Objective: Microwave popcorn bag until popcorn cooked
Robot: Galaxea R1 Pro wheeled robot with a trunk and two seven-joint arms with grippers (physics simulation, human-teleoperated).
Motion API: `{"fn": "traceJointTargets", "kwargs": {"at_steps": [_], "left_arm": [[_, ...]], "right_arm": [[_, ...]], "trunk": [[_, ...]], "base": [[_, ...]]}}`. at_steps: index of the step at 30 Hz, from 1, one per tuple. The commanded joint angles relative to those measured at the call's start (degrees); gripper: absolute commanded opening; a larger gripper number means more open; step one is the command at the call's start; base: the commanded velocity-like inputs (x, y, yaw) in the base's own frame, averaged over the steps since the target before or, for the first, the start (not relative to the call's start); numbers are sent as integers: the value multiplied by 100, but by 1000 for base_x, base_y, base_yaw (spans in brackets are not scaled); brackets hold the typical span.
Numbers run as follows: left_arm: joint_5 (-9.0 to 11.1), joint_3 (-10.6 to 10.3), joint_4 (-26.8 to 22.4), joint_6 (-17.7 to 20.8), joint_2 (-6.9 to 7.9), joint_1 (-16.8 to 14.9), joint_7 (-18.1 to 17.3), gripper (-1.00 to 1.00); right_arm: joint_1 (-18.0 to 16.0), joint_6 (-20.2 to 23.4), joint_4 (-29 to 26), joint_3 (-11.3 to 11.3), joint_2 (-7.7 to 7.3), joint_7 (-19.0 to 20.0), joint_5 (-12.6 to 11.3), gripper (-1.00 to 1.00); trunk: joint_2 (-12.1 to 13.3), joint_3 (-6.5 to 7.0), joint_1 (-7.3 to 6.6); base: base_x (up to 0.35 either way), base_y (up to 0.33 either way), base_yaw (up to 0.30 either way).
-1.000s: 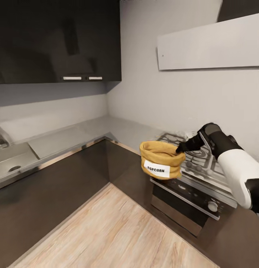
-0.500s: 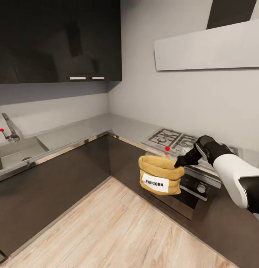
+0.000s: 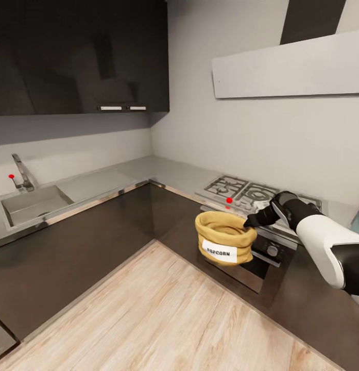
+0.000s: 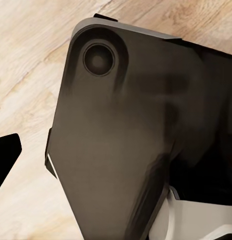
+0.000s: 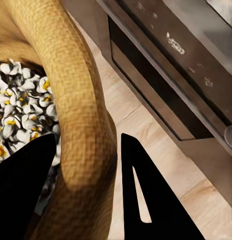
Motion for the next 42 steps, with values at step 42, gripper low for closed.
{"fn": "traceJointTargets", "kwargs": {"at_steps": [42], "left_arm": [[11,34,-1,34,-19,-2,30,100]], "right_arm": [[-3,-353,950,33,33,-1738,-1967,-100]], "trunk": [[-5,-7,1]], "base": [[-268,0,0]]}}
